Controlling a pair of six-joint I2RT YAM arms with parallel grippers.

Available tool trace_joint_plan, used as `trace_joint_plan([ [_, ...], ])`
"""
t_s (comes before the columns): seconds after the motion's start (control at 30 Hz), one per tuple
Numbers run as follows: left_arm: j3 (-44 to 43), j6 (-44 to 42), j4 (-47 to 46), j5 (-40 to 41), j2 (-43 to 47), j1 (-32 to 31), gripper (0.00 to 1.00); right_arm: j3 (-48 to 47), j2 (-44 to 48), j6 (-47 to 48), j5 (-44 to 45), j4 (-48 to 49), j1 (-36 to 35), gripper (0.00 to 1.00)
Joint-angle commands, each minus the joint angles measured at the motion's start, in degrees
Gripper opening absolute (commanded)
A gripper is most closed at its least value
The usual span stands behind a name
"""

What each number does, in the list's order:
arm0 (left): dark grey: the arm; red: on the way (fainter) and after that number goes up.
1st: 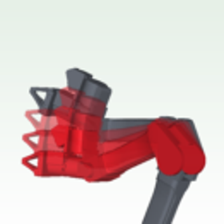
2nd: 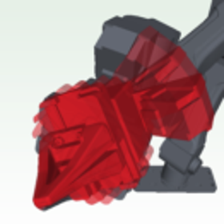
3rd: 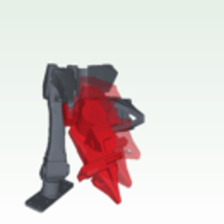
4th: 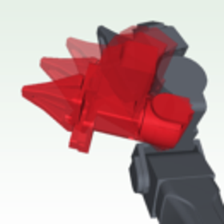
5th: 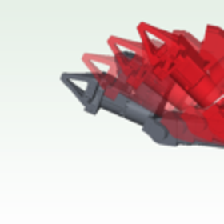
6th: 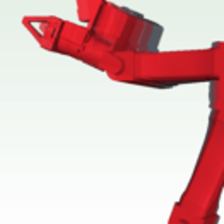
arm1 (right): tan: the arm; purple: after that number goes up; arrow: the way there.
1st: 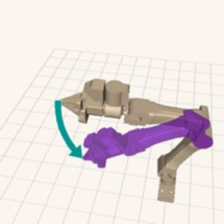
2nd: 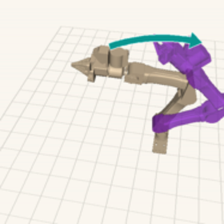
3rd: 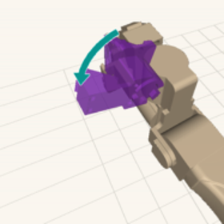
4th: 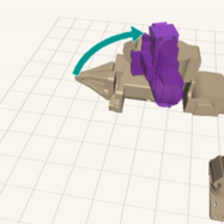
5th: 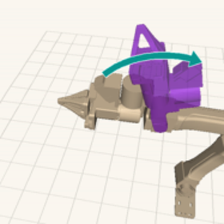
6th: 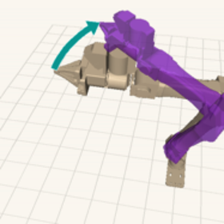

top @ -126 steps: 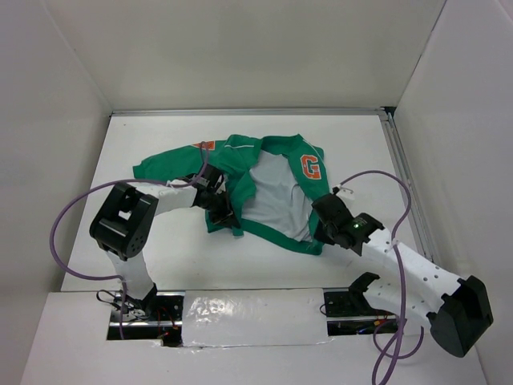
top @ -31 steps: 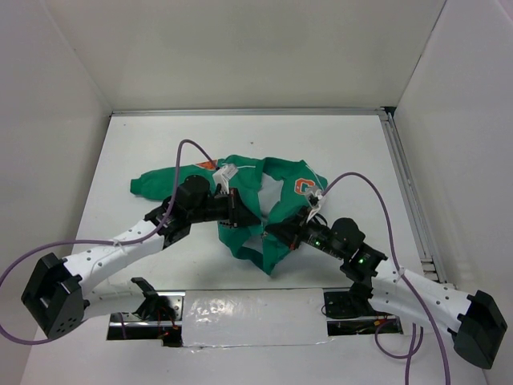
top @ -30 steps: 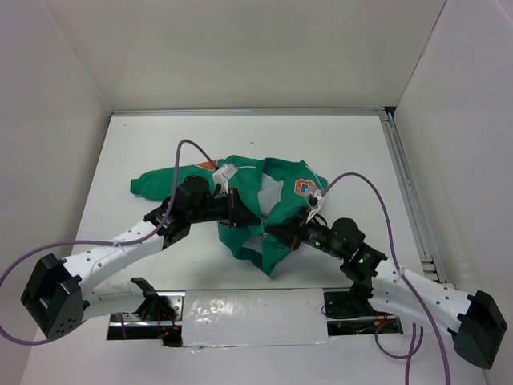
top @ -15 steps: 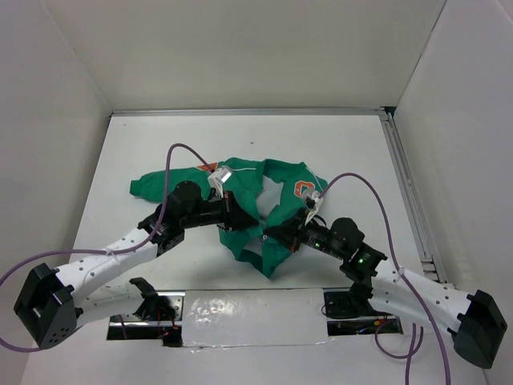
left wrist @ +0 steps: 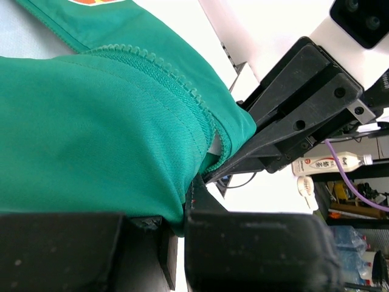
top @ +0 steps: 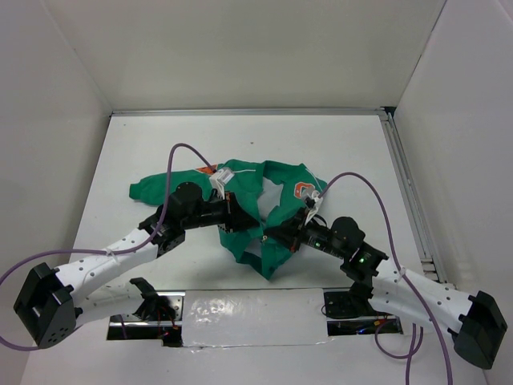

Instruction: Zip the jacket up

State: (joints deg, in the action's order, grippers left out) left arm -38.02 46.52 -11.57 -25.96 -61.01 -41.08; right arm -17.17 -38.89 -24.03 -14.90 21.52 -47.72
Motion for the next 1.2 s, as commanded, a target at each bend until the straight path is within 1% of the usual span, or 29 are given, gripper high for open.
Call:
trace_joint_plan([
  [0.0, -0.48, -1.7, -4.33, 1.52, 1.07, -0.4, 0.0, -3.83, -0.39, 1.27, -1.01, -0.16, 0.18, 0.0],
  [0.13, 0.05, -2.05, -4.95, 2.05, 1.16, -0.58, 0.0, -4.45, -0.74, 0.57, -1.01, -0.25, 0.18, 0.0],
  [0.4, 1.1, -3.19, -7.15, -1.46, 1.34, -0.67, 0.0, -5.42, -1.01, -1.72, 1.62, -0.86, 1.31, 0.0],
  [0.6, 1.81, -3.1, -8.2, -3.57, 1.51, -0.67, 0.0, -5.6, -1.45, -2.07, 1.01, -1.04, 2.11, 0.0],
  [0.73, 1.99, -3.46, -8.82, -4.54, 1.51, -0.67, 0.0, -5.07, -1.54, -2.33, -0.57, 0.71, 2.29, 0.0],
  [0.93, -0.56, -4.33, -5.57, -4.37, -0.95, -0.67, 0.0, -4.98, -0.66, -0.84, -3.73, 1.6, 2.46, 0.0],
  [1.0, -0.56, -4.42, -5.74, -4.63, -1.21, -0.67, 0.0, -4.8, -0.22, -1.1, -3.39, 1.25, 2.29, 0.0],
  [1.13, -0.91, -6.09, -6.62, -7.79, -1.39, -0.67, 0.0, -4.45, 0.22, -1.63, -1.63, 1.42, 2.37, 0.0],
  [1.17, -1.18, -6.44, -6.71, -9.88, -1.65, -0.67, 0.0, -4.45, 0.22, -1.72, -1.19, 1.68, 2.29, 0.0],
])
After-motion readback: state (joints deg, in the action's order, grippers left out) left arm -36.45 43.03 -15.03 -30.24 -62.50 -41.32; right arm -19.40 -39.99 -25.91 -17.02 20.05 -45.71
